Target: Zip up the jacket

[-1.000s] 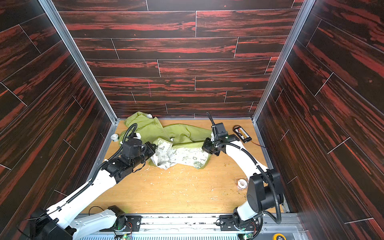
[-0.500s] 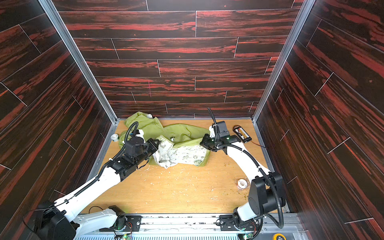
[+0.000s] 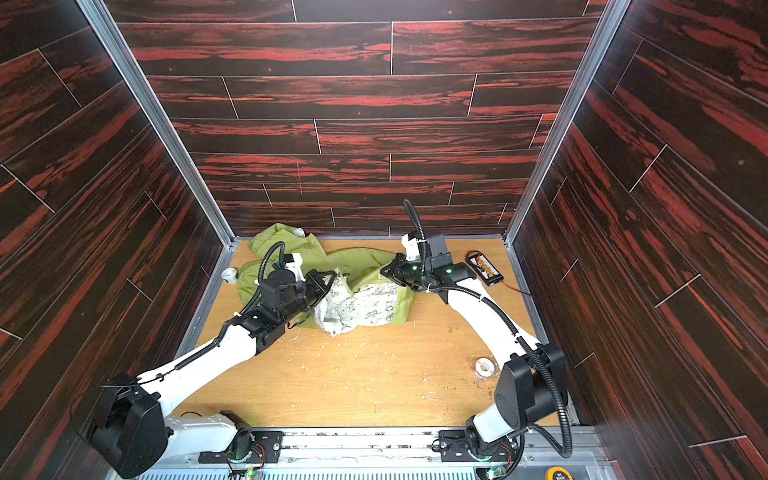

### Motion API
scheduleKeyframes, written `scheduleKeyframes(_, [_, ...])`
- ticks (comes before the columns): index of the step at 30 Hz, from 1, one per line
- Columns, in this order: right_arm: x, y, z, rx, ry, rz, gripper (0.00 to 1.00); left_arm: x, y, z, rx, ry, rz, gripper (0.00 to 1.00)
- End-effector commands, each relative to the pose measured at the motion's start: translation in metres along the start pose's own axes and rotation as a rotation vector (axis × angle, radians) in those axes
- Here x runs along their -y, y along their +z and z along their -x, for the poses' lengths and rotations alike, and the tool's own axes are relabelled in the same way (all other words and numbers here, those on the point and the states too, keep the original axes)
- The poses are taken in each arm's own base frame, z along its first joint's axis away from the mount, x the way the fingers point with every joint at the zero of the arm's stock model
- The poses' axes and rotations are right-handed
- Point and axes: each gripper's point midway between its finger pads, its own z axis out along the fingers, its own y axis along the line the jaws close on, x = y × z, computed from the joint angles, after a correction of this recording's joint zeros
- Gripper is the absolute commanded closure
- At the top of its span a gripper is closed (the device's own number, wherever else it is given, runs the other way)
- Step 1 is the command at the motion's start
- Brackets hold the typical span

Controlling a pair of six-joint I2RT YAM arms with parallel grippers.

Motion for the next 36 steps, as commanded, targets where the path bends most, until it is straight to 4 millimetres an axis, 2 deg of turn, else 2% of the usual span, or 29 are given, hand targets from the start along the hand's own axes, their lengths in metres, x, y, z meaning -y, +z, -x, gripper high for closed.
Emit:
scheduleKeyframes(1, [-0.029,0.011,0.002,-0.027,0.038,0.172,1.0,0.028,-0.001,0.005,0.006,-0.048,-0.144,1.0])
scheduleKeyframes(4, [-0.052,0.012,0.005,-0.031,0.035,0.261,1.0,0.041,-0.002,0.006,0.005,-0.107,-0.23,1.0])
scheduleKeyframes(7, [-0.076,0.003,0.013,0.004,0.014,0.361,1.0,0.056,-0.006,0.012,0.023,-0.201,-0.337,1.0])
scheduleKeyframes(13, [-0.103,-0.011,0.028,0.071,0.012,0.458,1.0,0.083,-0.011,0.027,0.063,-0.323,-0.519,1.0])
scheduleKeyframes(20, [-0.1,-0.009,0.04,0.141,0.053,0.406,1.0,0.115,-0.009,0.029,0.004,-0.311,-0.607,1.0])
scheduleKeyframes(27, [-0.102,-0.009,0.046,0.198,0.107,0.4,1.0,0.118,-0.011,0.033,0.013,-0.363,-0.671,1.0])
scheduleKeyframes(36, [-0.105,-0.01,0.045,0.227,0.156,0.404,1.0,0.127,-0.01,0.033,-0.018,-0.393,-0.729,1.0])
